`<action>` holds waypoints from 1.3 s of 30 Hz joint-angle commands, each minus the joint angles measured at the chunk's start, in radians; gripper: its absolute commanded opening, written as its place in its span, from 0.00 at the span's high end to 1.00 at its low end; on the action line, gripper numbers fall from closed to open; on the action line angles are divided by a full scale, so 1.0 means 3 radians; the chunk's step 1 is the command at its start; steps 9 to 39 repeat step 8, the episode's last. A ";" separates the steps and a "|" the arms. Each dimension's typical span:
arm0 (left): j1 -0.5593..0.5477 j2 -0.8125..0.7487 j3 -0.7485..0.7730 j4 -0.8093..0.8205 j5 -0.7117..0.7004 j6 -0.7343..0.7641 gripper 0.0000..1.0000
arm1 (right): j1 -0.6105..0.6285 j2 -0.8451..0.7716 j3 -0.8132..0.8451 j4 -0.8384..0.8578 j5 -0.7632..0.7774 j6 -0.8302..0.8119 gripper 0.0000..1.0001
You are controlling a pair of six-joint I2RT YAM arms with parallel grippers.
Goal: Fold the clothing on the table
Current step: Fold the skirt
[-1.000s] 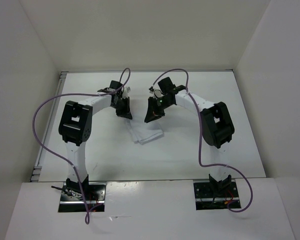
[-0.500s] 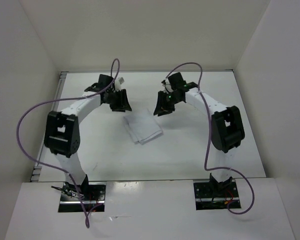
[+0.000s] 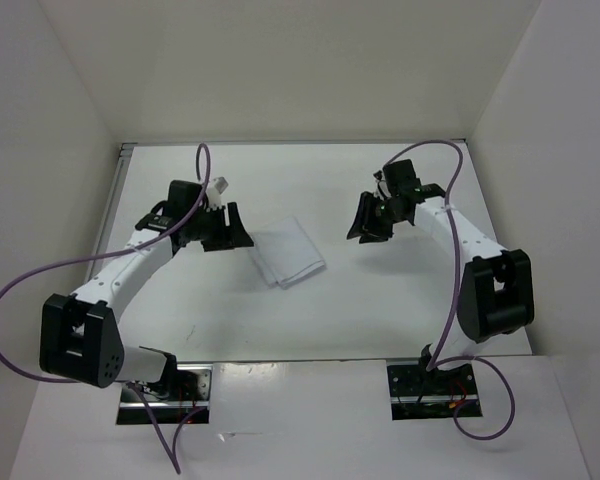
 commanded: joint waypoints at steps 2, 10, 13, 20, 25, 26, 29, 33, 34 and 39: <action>0.0007 -0.0100 -0.0007 0.0069 -0.0043 -0.0069 0.30 | 0.0011 -0.0205 -0.0107 0.0016 0.0026 0.0018 0.53; 0.0007 -0.0101 -0.0068 0.0099 -0.0013 -0.0038 0.29 | 0.0011 -0.0312 -0.0173 0.0051 0.0098 0.0018 0.38; 0.0007 -0.0101 -0.0068 0.0099 -0.0013 -0.0038 0.29 | 0.0011 -0.0312 -0.0173 0.0051 0.0098 0.0018 0.38; 0.0007 -0.0101 -0.0068 0.0099 -0.0013 -0.0038 0.29 | 0.0011 -0.0312 -0.0173 0.0051 0.0098 0.0018 0.38; 0.0007 -0.0101 -0.0068 0.0099 -0.0013 -0.0038 0.29 | 0.0011 -0.0312 -0.0173 0.0051 0.0098 0.0018 0.38; 0.0007 -0.0101 -0.0068 0.0099 -0.0013 -0.0038 0.29 | 0.0011 -0.0312 -0.0173 0.0051 0.0098 0.0018 0.38; 0.0007 -0.0101 -0.0068 0.0099 -0.0013 -0.0038 0.29 | 0.0011 -0.0312 -0.0173 0.0051 0.0098 0.0018 0.38; 0.0007 -0.0101 -0.0068 0.0099 -0.0013 -0.0038 0.29 | 0.0011 -0.0312 -0.0173 0.0051 0.0098 0.0018 0.38; 0.0007 -0.0101 -0.0068 0.0099 -0.0013 -0.0038 0.29 | 0.0011 -0.0312 -0.0173 0.0051 0.0098 0.0018 0.38; 0.0007 -0.0101 -0.0068 0.0099 -0.0013 -0.0038 0.29 | 0.0011 -0.0312 -0.0173 0.0051 0.0098 0.0018 0.38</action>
